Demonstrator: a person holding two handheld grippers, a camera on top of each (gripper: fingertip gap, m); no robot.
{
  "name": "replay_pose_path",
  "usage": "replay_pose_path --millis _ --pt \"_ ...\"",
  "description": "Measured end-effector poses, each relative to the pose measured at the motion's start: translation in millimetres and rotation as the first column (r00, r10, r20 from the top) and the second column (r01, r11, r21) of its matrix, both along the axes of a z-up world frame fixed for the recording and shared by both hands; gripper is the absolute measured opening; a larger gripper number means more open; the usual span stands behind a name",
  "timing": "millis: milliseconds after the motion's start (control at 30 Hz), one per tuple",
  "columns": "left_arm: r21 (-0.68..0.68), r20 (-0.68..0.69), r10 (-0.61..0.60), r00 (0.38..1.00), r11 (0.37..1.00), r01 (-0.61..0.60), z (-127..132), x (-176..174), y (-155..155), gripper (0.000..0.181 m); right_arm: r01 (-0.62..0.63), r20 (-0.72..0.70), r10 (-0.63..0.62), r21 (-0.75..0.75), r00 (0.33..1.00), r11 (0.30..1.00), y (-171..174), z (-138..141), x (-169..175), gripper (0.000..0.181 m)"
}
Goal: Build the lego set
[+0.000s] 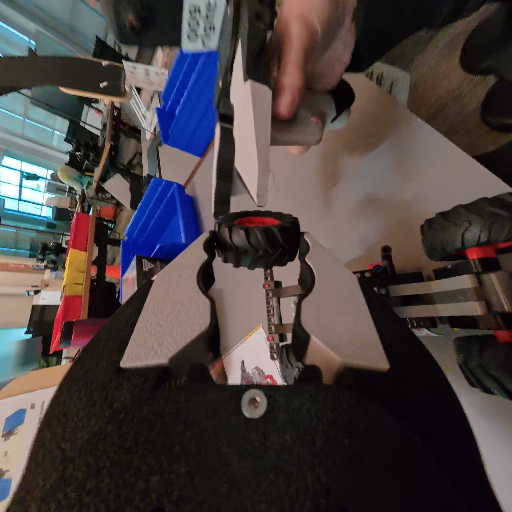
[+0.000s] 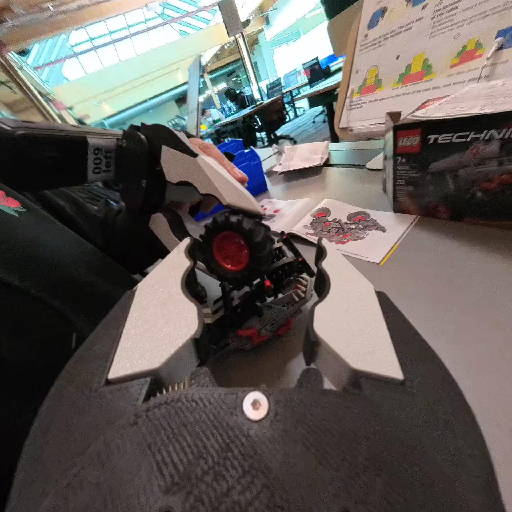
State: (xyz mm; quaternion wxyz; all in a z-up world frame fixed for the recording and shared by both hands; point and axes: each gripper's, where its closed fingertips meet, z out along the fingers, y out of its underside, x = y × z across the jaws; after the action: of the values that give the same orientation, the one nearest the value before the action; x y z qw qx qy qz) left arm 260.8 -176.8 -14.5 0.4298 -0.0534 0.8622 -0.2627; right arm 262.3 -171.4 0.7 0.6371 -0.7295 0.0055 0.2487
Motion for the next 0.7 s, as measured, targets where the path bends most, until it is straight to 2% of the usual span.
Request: replay_pose_path --millis 133,233,433,700 --pt "0.067 0.027 0.052 0.998 0.996 -0.054 -2.7 8.5 -0.7 0.058 0.025 0.090 -0.018 -0.076 0.996 0.997 4.4 -12.5 -9.1 0.078" --pt "0.118 0.030 0.074 0.997 0.990 -0.077 -7.1 11.4 0.6 0.057 0.058 0.153 -0.043 -0.096 0.987 0.994 4.2 -17.2 -7.5 0.059" --pt "0.233 0.017 0.126 0.992 0.964 -0.126 -19.4 12.3 1.7 0.057 0.184 0.349 -0.135 -0.111 0.927 0.977 10.9 -23.0 -1.5 0.058" --pt "0.295 0.018 0.204 0.979 0.934 -0.200 -26.6 13.9 10.5 0.057 0.244 0.479 -0.157 -0.123 0.864 0.962 17.0 -30.8 1.4 0.060"
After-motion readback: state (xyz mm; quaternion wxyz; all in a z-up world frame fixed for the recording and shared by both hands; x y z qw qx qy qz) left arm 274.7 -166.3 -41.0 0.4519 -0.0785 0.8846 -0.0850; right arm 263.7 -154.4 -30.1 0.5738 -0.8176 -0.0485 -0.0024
